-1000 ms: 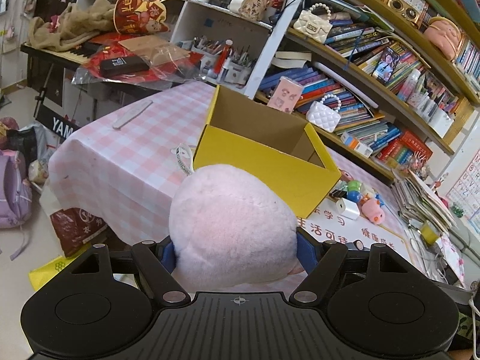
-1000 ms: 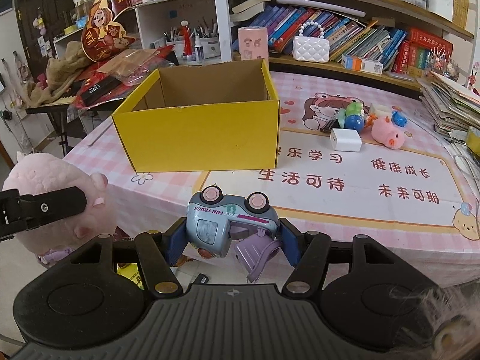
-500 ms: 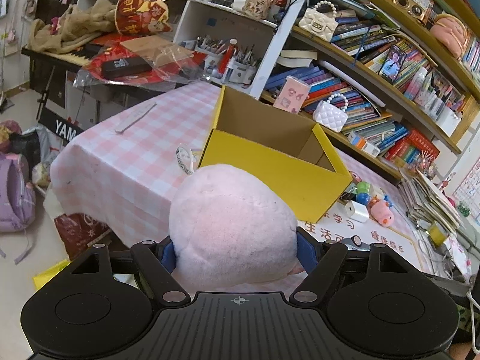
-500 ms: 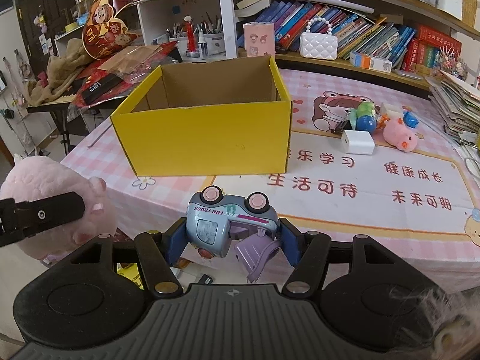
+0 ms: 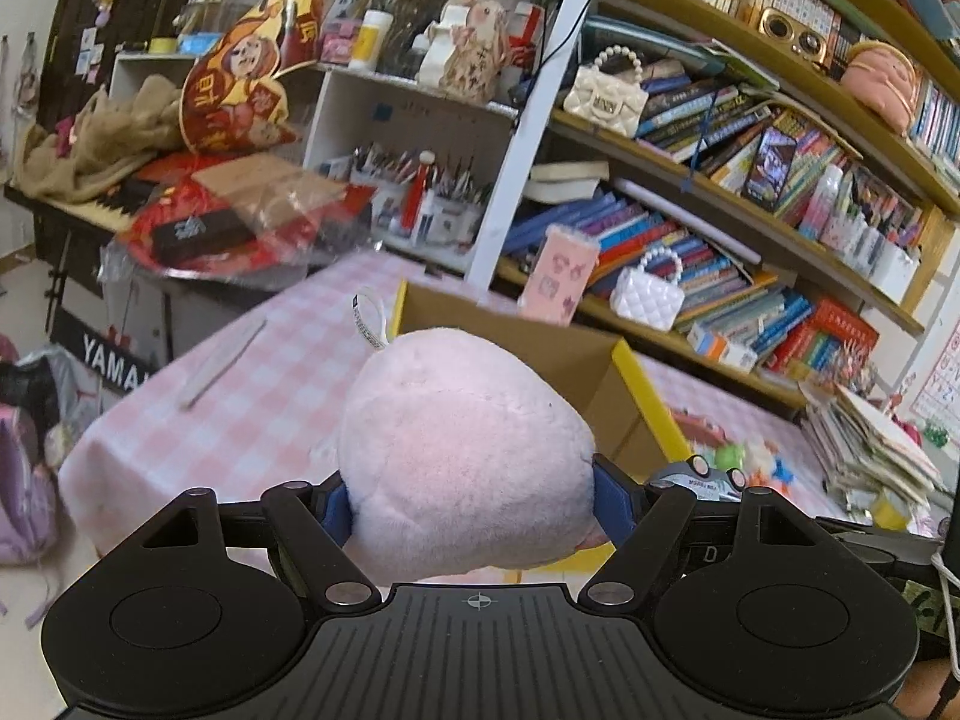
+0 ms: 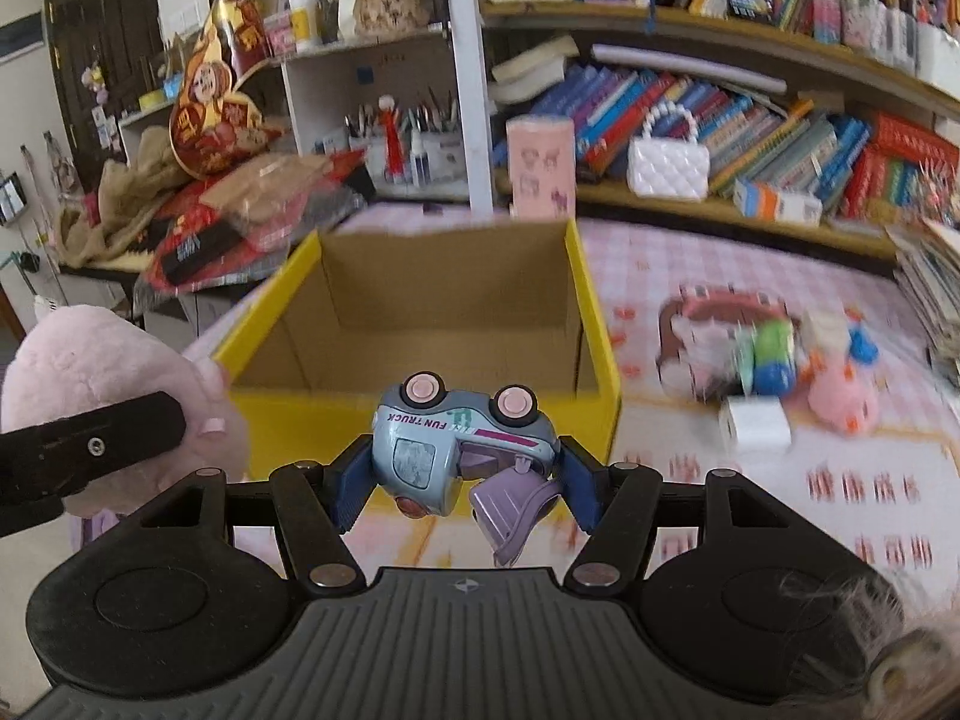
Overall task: Organize objects
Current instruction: 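Carry the pink pig and toy truck toward the yellow box with both tools, then release the pink pig and toy truck into the yellow box with both tools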
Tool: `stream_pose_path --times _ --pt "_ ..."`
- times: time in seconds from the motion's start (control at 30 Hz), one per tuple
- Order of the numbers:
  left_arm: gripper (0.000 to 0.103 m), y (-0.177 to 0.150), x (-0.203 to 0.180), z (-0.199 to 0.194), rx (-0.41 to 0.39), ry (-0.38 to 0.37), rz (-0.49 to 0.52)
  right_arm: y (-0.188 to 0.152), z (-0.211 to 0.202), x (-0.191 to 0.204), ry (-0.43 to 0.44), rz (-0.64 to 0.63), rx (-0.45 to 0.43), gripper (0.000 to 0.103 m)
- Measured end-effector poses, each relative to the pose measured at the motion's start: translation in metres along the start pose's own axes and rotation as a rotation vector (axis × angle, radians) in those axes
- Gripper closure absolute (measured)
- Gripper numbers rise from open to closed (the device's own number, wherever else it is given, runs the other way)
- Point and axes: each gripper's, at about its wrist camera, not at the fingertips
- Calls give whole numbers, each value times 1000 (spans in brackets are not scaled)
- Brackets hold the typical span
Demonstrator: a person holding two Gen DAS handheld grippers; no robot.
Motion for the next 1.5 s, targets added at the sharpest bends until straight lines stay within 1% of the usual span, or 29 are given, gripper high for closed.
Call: stream_pose_path --times 0.17,0.33,0.4,0.5,0.63,0.77,0.8,0.83,1.0,1.13,1.3,1.4,1.5 --pt "27 26 -10 32 -28 -3 14 33 22 -12 -6 -23 -54 42" --pt "26 43 -21 62 -35 9 14 55 57 -27 0 -43 -56 42" --pt "26 45 -25 76 -25 19 18 58 71 -29 5 -58 -42 42" --pt "26 44 -27 98 16 45 21 61 98 -30 35 -109 2 42" --pt "26 43 -27 121 55 81 21 57 128 -26 70 -199 56 42" --pt "26 44 -26 139 78 117 32 55 151 -24 110 -253 110 41" --pt "26 43 -27 143 83 125 34 54 155 -23 120 -267 122 42" --pt "26 43 -27 147 90 136 35 54 159 -21 114 -301 120 42" --pt "26 40 -23 164 134 184 24 60 169 -18 149 -382 128 42" --pt "25 41 -25 173 145 192 41 63 177 -16 156 -441 147 42" --pt "22 38 -30 181 154 203 77 61 182 -9 118 -503 182 41" --pt "22 36 -33 184 151 202 95 60 182 -9 115 -512 183 41" --pt "22 36 -34 182 139 189 88 61 182 -11 115 -503 176 41"
Point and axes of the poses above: each gripper's, at about its wrist camera, not at the fingertips, and z roughly the way its jaws point, x to its left, y to its top, and after that the axes turned 10 degrees about -z, right-handed
